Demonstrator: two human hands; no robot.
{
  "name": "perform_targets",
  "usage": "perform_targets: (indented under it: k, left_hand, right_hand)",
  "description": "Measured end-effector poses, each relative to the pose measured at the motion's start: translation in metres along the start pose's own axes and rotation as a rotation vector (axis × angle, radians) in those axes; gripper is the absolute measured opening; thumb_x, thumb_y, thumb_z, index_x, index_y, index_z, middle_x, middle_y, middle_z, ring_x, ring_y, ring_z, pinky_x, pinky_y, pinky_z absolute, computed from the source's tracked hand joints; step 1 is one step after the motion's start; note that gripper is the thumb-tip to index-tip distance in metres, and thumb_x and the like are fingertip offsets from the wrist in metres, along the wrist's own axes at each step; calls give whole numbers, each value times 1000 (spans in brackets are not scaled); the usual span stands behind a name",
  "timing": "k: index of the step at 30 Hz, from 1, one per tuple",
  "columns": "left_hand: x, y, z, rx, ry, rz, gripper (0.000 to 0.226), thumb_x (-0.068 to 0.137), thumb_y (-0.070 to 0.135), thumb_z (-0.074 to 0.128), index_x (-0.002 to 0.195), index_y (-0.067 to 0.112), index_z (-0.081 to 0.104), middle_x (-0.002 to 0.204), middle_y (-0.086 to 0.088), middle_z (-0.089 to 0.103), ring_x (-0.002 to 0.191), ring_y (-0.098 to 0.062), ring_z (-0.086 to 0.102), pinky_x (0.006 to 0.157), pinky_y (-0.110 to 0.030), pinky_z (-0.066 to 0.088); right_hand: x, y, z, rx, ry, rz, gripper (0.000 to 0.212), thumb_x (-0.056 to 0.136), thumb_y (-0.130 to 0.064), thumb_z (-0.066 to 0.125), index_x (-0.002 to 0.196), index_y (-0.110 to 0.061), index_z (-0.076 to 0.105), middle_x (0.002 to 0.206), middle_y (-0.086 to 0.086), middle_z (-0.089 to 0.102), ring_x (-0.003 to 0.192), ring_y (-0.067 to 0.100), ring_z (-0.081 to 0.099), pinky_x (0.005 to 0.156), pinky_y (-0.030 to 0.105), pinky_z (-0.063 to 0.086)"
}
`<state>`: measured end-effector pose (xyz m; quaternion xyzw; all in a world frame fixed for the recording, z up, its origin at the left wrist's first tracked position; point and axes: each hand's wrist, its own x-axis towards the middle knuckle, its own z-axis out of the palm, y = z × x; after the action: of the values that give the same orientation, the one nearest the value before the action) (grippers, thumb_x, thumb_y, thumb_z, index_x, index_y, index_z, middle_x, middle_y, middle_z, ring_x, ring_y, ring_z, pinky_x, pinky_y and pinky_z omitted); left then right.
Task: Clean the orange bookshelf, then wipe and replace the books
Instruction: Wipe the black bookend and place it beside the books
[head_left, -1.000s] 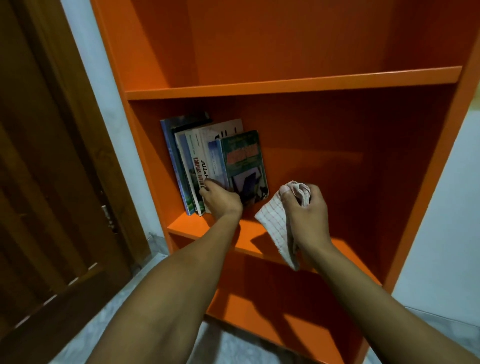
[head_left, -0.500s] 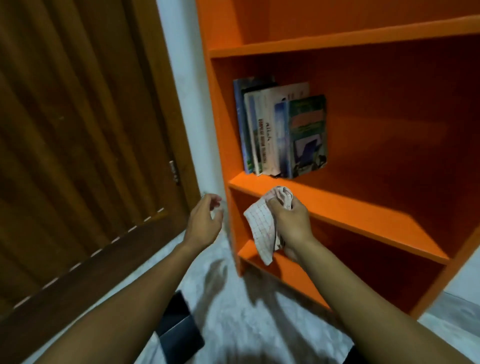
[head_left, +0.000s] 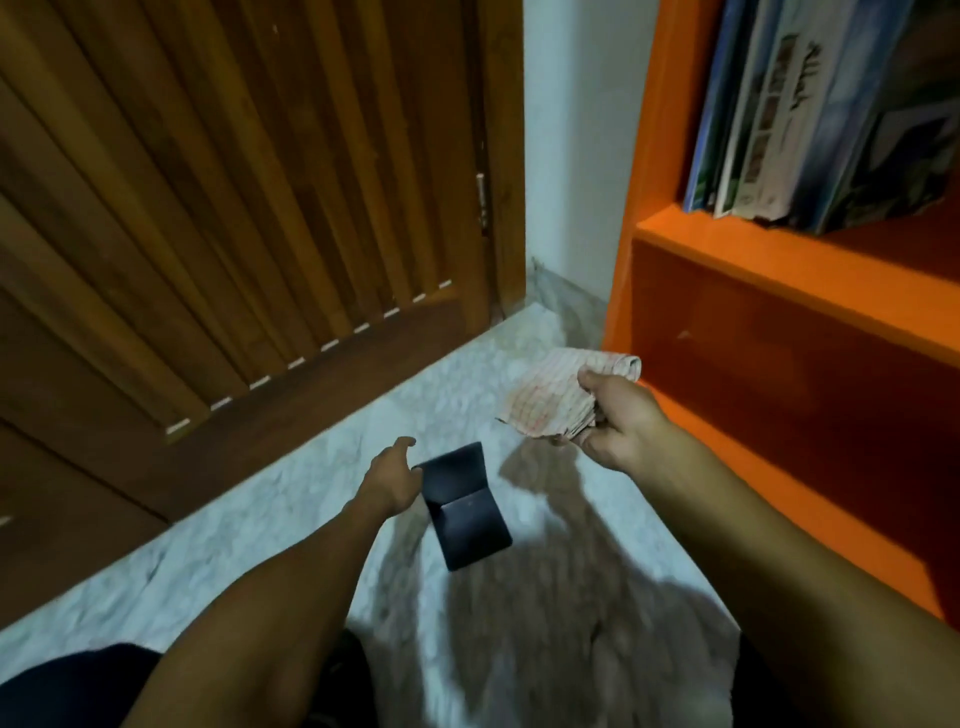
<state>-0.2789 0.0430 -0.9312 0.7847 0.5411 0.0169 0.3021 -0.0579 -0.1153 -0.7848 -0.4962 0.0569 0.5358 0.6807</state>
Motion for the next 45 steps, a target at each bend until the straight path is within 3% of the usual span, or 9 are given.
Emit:
perform_targets:
  k: [3,8,14,22,27,34,39,42,45]
  left_hand:
    - [9,-9,21,44,-30,-40,48,97,17,52,143,13,42,138,-18,55,125,-36,51,100,-38,43]
    - [12,-9,43,51,93,-87,20,94,12,43,102,14,61,93,-10,61,81,-29,57,68,-35,45]
    - [7,-9,56,-59,197,47,27,102,24,44,77,18,54,71,-6,62,68,-28,58,58,-35,43]
    - [7,60,-25,-303,132,312,25,100,26,49,77,21,58,68,2,57,69,-22,57,68,-39,48]
    - [-22,114,-90,-545,83,261,24,105,21,45,90,9,59,82,-16,59,75,-30,61,66,-39,58]
    - [-77,161,-125,-655,73,254,25,106,23,43,99,12,64,88,-16,66,77,-33,67,74,-51,62]
    - [-115,178,-106,-636,-53,356,26,107,18,41,102,0,59,84,-13,58,61,-16,64,61,-28,57]
    - [-123,189,-95,-650,-57,397,26,106,16,41,102,-4,58,81,-11,55,53,-7,61,56,-21,53]
    - [-126,193,-93,-692,-43,429,26,106,16,41,100,-4,57,83,-11,58,56,-6,63,59,-22,55]
  right_hand:
    - [6,2,-7,-27,-13,3,18,105,-14,44,100,-5,59,132,22,62,118,40,61,85,59,51]
    - [10,1,-16,-14,-36,-11,18,104,-15,48,98,-6,62,130,23,63,117,42,62,100,65,45]
    - [4,-4,-24,-39,-40,-45,18,104,-17,49,108,-4,60,126,20,65,105,38,67,87,59,53]
    - [-10,-12,-32,38,-36,-134,23,104,-17,47,118,-4,61,128,17,64,112,37,65,93,55,51]
    - [-27,-15,-20,62,8,-261,24,106,-18,45,94,-9,64,105,16,72,90,29,70,93,50,53]
    - [-46,-8,-4,26,29,-423,29,107,-30,41,96,-15,64,106,10,70,101,26,68,97,44,52]
    - [-44,14,6,-313,135,-563,52,97,-57,43,124,-16,61,117,13,71,108,27,68,99,45,52]
    - [-48,20,5,-553,75,-779,57,101,-51,40,154,-33,29,162,-11,21,150,7,15,123,31,13]
    - [-47,16,1,-762,7,-981,57,107,-26,38,152,-45,7,160,-22,-12,146,-5,-18,114,14,-8]
